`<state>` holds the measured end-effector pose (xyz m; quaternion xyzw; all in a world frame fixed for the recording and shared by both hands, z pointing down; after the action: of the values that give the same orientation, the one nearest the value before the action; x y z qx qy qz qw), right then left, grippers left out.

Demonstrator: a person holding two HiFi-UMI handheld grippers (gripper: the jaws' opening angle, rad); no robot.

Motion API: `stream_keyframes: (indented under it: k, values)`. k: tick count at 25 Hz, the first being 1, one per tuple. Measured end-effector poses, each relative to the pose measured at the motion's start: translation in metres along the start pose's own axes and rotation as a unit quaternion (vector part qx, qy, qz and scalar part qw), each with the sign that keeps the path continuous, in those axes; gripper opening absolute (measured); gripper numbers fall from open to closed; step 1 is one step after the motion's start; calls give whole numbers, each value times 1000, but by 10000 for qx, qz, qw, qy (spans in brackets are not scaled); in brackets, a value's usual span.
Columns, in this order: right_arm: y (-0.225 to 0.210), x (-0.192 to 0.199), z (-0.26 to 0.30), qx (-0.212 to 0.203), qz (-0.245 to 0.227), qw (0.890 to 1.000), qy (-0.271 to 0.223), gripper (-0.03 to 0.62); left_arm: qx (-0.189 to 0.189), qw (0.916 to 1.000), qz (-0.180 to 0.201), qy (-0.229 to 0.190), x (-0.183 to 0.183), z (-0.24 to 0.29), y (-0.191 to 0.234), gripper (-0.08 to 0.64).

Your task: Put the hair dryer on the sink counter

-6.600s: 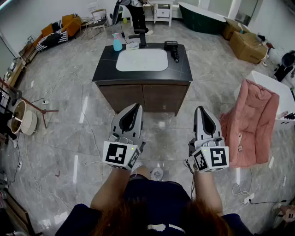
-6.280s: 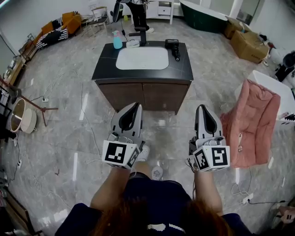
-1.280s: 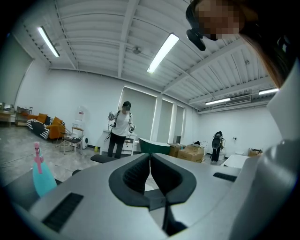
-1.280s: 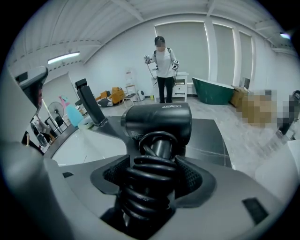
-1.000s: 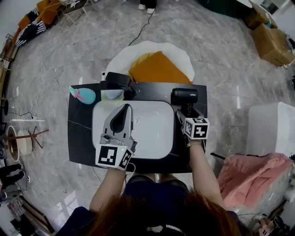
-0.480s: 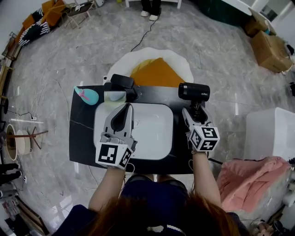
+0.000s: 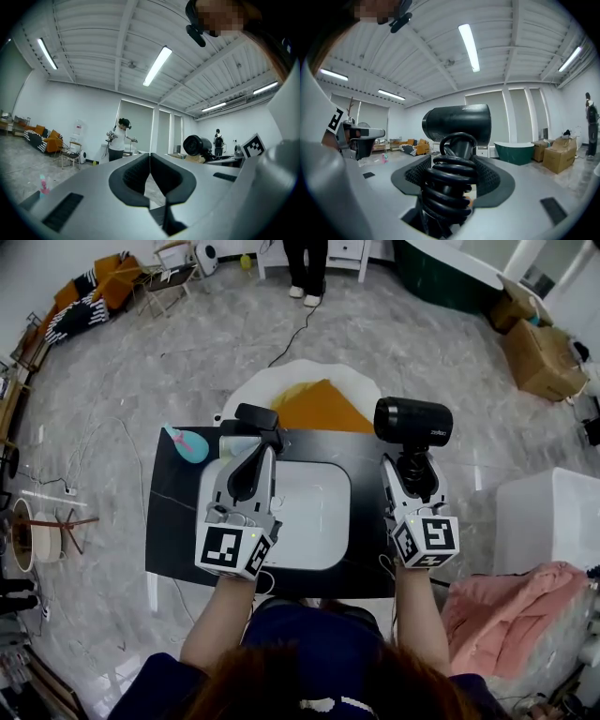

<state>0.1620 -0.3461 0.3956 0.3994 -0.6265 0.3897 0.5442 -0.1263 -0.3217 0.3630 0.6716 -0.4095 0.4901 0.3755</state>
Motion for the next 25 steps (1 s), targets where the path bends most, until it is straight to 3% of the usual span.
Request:
stream_keyframes:
  k: [6,14,25]
  values:
    - [14,-45,-15,36,-458,9972,-586,296,99,9997,90,-217,-27,-1,-6,23]
    - [22,-79,-38,40,-595,9921,-1103,295,160,9994,118,-300,-37,-18,-23,23]
    - [39,-103,-48,-23,-864,9876,-1313,295,185,9989,165,-410,-59,-26,-23,23]
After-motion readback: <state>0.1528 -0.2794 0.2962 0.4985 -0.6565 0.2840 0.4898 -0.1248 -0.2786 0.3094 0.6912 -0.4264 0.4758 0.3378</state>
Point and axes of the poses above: the fingertips, and each gripper's own axes: z forward along the fingers, y to its left, x out of its underside, the point moved 8 cm from there along -z, backward along the fingers, and after that the axes turned 13 degrees about -y, right-handed, at the moved point
